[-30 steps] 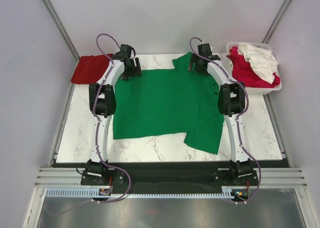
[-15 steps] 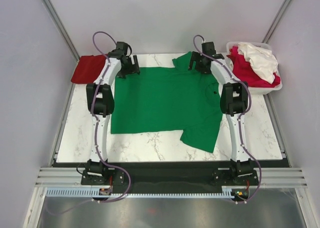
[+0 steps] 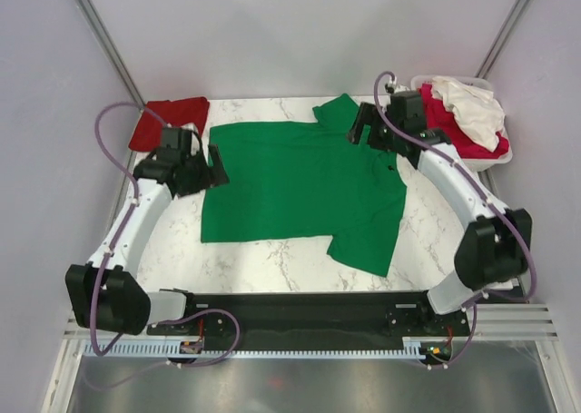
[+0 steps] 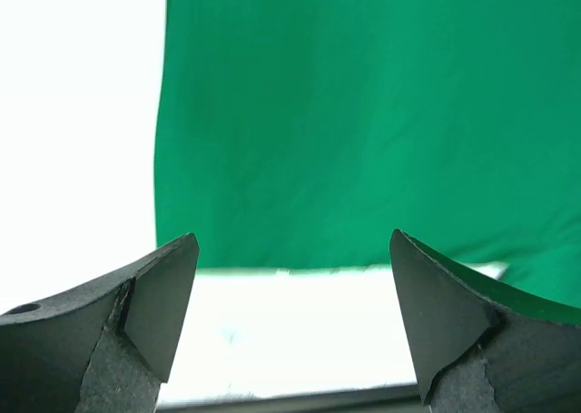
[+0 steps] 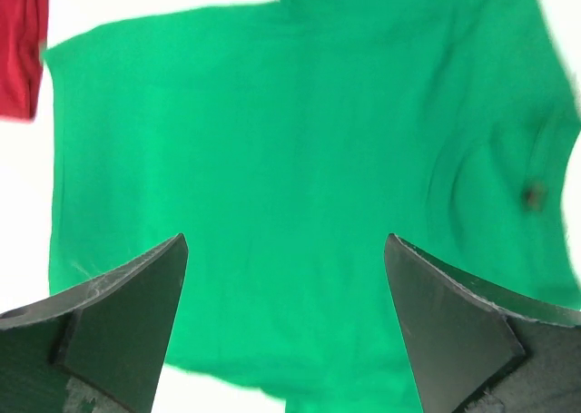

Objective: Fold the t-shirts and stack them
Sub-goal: Flatten the tshirt out

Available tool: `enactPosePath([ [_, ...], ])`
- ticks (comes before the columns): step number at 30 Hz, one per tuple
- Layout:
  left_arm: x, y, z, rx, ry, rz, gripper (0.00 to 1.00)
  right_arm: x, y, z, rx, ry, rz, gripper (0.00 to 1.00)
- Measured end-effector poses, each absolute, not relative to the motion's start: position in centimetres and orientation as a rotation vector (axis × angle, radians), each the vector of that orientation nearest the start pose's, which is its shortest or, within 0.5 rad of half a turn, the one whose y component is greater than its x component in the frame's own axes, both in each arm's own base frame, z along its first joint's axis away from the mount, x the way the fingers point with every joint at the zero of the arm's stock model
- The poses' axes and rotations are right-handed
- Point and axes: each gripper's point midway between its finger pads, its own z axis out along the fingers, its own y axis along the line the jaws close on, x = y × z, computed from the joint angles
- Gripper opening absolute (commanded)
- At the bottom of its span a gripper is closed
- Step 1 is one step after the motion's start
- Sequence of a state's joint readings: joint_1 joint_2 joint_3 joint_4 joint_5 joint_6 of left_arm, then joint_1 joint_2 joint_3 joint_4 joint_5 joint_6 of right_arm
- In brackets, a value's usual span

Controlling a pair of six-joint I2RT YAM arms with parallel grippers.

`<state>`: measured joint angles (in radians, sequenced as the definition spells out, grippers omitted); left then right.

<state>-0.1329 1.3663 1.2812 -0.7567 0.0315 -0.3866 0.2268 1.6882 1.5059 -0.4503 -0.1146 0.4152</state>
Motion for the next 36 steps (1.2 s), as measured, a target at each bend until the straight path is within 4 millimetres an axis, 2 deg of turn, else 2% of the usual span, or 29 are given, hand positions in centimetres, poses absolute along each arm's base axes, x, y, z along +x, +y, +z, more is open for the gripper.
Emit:
enactPosePath([
  [2, 30.1, -6.3, 15.3, -0.340, 2.526, -0.263, 0.95, 42.1, 14.9, 20.6, 0.145, 2.236, 0.510, 0.98],
  [5, 25.2, -5.8, 9.6, -0.428, 2.682, -0.227, 0.94, 37.8, 15.9, 18.1, 0.139, 2.286, 0.541, 0.98],
  [6, 23.6, -5.6, 8.4, -0.458, 2.717, -0.214, 0.94, 36.5, 16.1, 17.0, 0.140, 2.310, 0.543, 0.98],
  [8, 21.8, -5.4, 7.7, -0.496, 2.736, -0.208, 0.94, 33.4, 16.3, 15.0, 0.138, 2.352, 0.544, 0.98],
  [9, 21.7, -5.4, 8.1, -0.504, 2.711, -0.218, 0.94, 31.9, 16.0, 14.2, 0.150, 2.371, 0.534, 0.98],
  [13, 22.2, -5.5, 9.7, -0.507, 2.597, -0.261, 0.94, 28.4, 13.4, 13.9, 0.230, 2.337, 0.461, 0.98],
  [15, 21.8, -5.5, 8.8, -0.517, 2.610, -0.257, 0.94, 27.5, 12.2, 14.6, 0.265, 2.293, 0.435, 0.98],
  [17, 20.8, -5.3, 7.1, -0.533, 2.666, -0.236, 0.94, 26.7, 11.4, 15.5, 0.282, 2.250, 0.425, 0.98],
  [22, 17.8, -5.0, 3.6, -0.567, 2.793, -0.184, 0.94, 26.1, 10.8, 16.3, 0.291, 2.222, 0.414, 0.98],
  [32, 17.2, -4.7, 2.7, -0.589, 2.841, -0.160, 0.94, 25.8, 10.9, 15.3, 0.248, 2.271, 0.401, 0.98],
  [36, 17.2, -4.0, 2.4, -0.649, 2.843, -0.146, 0.94, 25.8, 10.9, 14.8, 0.236, 2.290, 0.390, 0.98],
])
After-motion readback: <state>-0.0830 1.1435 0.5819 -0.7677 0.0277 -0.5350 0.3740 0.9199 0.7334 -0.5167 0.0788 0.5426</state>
